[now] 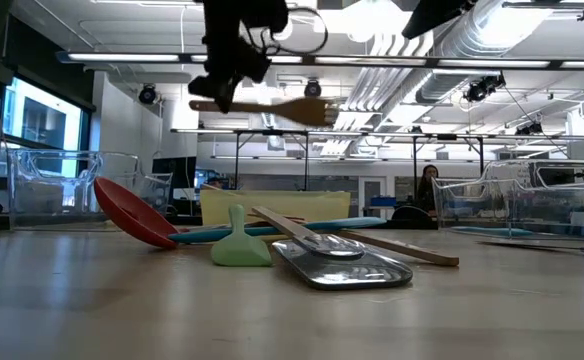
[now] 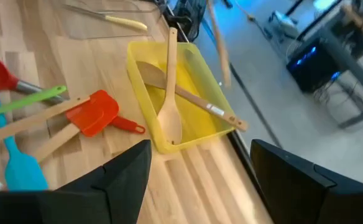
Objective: Pick & Place Kitchen Items
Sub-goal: Put the wooden serving spoon into the yellow bin
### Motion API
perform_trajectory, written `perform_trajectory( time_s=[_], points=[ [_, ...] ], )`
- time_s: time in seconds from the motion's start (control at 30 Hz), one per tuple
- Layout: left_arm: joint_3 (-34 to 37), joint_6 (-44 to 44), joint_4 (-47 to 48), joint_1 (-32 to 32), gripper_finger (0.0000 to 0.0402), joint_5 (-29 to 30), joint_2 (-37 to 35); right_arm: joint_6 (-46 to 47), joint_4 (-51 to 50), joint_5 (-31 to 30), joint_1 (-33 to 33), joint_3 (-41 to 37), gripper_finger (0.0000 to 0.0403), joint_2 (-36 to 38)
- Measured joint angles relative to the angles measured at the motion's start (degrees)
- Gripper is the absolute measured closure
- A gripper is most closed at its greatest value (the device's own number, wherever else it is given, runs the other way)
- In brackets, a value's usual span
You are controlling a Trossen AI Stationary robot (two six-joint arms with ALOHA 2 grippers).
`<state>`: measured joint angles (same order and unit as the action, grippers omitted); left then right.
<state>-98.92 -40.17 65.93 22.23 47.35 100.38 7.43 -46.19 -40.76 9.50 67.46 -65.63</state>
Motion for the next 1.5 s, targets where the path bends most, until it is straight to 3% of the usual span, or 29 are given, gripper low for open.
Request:
perform_trajectory(
  time_s=[0.27,0.53,0.8,1.13,1.3,1.5],
  points=[
    [4.9,-13.5,-6.1,2.2,0.0382,1.4,2.6,6.1,0.0,0.9,-1.4,0.0,0.0135,0.0],
    [4.8,-19.8,-10.5,2.2,0.0382,4.5,10.3,6.8,0.3,0.4,-1.5,0.0,0.0135,0.0],
    [4.7,-22.7,-13.6,2.2,0.0382,4.2,15.4,4.9,0.5,0.5,-2.7,0.0,0.0135,0.0],
    [4.7,-27.5,-17.5,2.2,0.0380,0.7,16.2,4.8,-1.6,0.6,-4.5,0.0,0.0135,-0.1],
    [4.7,-27.5,-17.4,2.1,0.0345,-4.1,16.2,4.8,-2.7,0.7,-5.4,0.0,0.0135,-0.1],
    [4.7,-27.3,-18.5,2.1,0.0322,-4.8,16.2,2.9,-0.1,0.9,-6.3,-3.6,0.0135,-0.3]
  ],
)
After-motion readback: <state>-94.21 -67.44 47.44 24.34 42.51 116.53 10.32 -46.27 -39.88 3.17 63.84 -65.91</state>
